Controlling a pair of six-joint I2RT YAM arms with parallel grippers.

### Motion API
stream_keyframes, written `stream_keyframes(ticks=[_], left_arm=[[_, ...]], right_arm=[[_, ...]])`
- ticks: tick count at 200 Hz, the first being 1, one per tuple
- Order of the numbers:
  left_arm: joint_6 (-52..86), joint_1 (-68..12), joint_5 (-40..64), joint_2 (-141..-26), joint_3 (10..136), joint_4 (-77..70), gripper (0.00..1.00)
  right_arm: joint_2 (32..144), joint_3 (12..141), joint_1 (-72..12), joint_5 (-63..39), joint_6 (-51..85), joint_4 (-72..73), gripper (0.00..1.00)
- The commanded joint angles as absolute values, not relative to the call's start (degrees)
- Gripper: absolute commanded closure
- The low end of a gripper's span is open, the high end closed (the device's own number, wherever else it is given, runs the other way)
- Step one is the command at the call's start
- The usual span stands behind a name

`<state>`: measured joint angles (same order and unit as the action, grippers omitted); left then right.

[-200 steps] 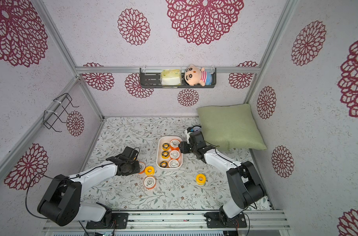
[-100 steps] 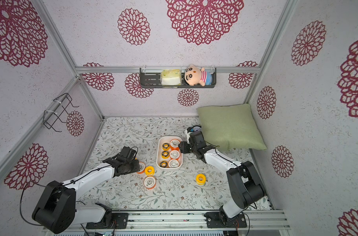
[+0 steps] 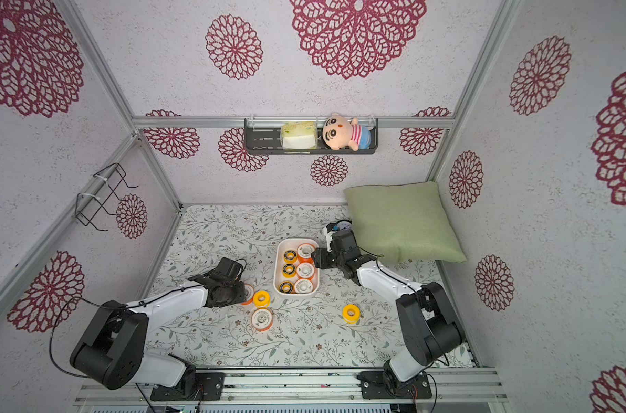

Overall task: Put the sealing tape into the storage box
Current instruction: Pick up the sealing tape at the center of the board.

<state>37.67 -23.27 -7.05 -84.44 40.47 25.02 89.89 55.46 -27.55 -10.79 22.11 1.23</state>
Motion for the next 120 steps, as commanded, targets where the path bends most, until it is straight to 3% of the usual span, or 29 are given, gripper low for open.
stream_keyframes(ticks=[1, 30, 58, 120], left_arm=[[37.36, -23.45, -6.97, -86.07, 41.39, 23.51, 0.56], [37.79, -23.45, -6.64, -87.54, 41.75, 23.60, 0.61], [37.85, -23.51, -7.22, -87.81, 42.44, 24.62, 0.74], [34.85, -23.90, -8.81, -78.36, 47.95, 32.46, 0.76]], right_arm=[[89.91, 56.33, -27.25, -11.70, 22.17, 1.25, 0.41], [90.16, 56.44, -27.14, -12.00, 22.23, 1.32, 0.41], [90.44, 56.26, -27.15, -11.33, 22.31, 1.41, 0.41], [91.03, 53.92, -26.55, -9.76, 23.44, 2.97, 0.49]])
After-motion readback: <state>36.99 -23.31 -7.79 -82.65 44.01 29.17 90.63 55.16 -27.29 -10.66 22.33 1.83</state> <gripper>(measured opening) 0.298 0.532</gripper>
